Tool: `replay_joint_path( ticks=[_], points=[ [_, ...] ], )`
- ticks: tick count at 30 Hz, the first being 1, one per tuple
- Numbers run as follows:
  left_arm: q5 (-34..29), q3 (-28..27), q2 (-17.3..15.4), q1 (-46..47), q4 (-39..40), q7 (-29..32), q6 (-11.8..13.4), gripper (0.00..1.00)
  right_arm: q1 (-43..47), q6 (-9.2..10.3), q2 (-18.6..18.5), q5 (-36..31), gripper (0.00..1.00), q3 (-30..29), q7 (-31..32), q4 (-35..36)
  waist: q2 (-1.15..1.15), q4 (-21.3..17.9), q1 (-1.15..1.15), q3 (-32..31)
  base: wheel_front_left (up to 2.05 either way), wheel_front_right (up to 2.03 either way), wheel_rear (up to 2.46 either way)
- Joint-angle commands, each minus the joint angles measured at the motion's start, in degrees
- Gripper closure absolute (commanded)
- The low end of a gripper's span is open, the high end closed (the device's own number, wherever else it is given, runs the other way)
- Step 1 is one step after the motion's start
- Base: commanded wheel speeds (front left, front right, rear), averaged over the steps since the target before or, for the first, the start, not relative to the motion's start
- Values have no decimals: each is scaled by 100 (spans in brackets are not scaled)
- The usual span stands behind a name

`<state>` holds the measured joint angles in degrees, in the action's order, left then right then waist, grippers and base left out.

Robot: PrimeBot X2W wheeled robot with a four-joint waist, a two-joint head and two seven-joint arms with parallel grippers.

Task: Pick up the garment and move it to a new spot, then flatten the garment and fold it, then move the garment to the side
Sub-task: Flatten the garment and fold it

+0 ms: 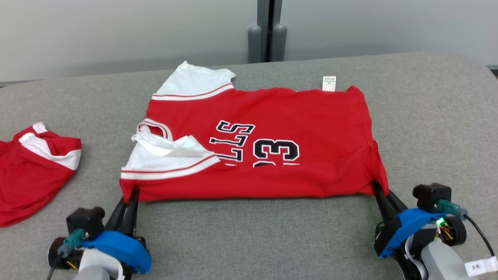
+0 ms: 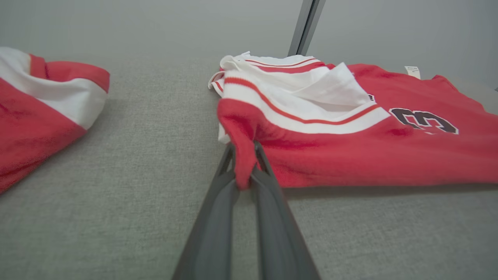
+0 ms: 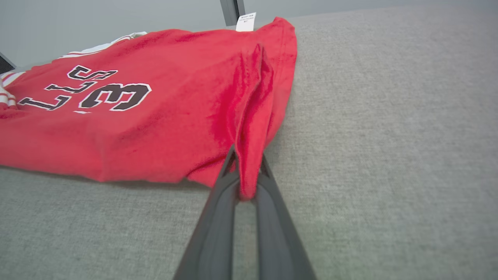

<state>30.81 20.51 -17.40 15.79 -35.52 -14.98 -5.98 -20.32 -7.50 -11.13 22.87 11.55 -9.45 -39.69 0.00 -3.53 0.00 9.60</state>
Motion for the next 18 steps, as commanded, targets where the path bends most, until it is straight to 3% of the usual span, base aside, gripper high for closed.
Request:
replay_joint_path(
  ticks=[1,8,18],
  points=[
    [-31,-50,10,-152,52,-25,38,100,99,1,-40,29,100,-6,-16,39,0,-41,0,-70,0,0,0],
    [-136,-186,216,-1323,997,-27,370,100,938,1,-164,160,100,-121,190,681,0,44,0,-424,0,0,0],
    [-104,-194,143,-2222,1915,162,719,100,2020,1,-179,44,100,-648,885,1914,0,168,0,-590,0,0,0]
  ],
)
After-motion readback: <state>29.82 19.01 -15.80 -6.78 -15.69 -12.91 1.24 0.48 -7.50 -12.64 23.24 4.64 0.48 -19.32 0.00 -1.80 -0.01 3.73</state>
